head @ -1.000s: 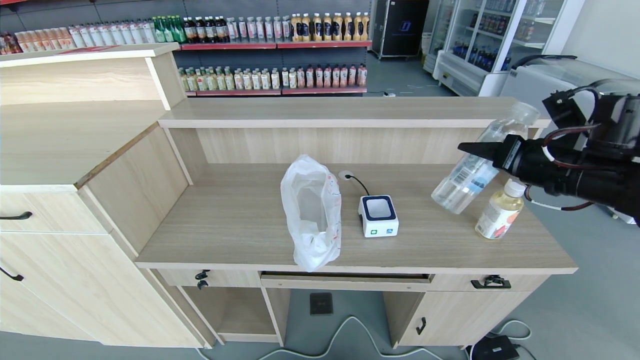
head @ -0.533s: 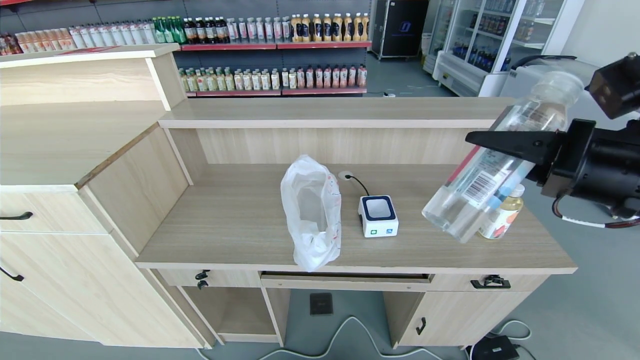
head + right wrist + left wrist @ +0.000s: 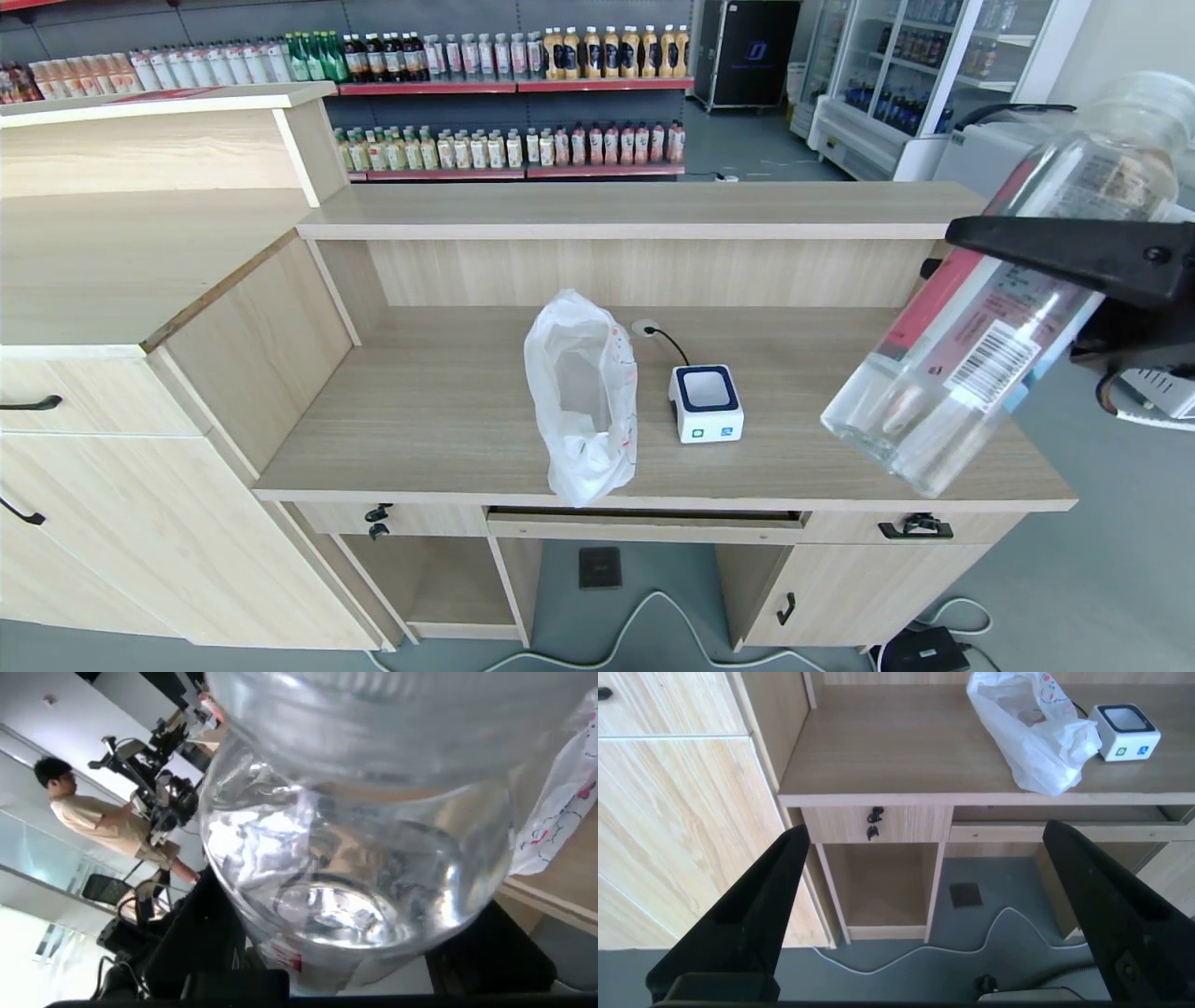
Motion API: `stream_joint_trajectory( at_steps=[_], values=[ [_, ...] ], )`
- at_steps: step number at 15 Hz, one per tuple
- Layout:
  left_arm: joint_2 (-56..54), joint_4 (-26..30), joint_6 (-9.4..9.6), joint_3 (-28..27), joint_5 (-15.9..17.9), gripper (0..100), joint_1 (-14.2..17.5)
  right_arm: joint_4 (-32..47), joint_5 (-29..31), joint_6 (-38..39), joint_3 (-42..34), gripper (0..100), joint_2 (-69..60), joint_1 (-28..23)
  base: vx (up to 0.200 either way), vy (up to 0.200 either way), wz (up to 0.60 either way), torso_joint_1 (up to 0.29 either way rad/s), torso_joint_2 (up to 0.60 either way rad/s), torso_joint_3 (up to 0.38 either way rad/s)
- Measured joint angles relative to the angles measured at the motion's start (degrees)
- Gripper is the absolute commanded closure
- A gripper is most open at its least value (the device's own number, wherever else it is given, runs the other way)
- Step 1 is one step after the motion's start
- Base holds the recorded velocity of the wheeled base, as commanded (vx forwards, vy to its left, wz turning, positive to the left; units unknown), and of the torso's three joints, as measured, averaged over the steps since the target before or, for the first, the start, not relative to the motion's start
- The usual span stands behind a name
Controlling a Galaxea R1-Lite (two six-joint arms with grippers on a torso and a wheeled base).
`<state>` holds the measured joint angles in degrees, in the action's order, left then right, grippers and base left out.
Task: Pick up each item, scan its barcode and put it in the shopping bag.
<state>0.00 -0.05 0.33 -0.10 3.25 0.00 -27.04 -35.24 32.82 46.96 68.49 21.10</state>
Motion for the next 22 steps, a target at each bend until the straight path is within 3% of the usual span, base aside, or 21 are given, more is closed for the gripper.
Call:
stream_joint_trajectory(
  at_steps=[13, 22],
  values=[
    [0.00, 0.00, 0.00, 0.00, 0.00, 0, 0.00, 0.94, -3.34, 2.90, -5.56, 100, -6.56, 1.44, 0.000, 0.000, 0.00, 0.000, 0.00, 0.000],
    [0.00, -0.02, 0.00, 0.00, 0.00, 0, 0.00, 6.33, -5.12, 2.79, -7.06, 100, -11.35, 1.17, 0.000, 0.000, 0.00, 0.000, 0.00, 0.000]
  ],
)
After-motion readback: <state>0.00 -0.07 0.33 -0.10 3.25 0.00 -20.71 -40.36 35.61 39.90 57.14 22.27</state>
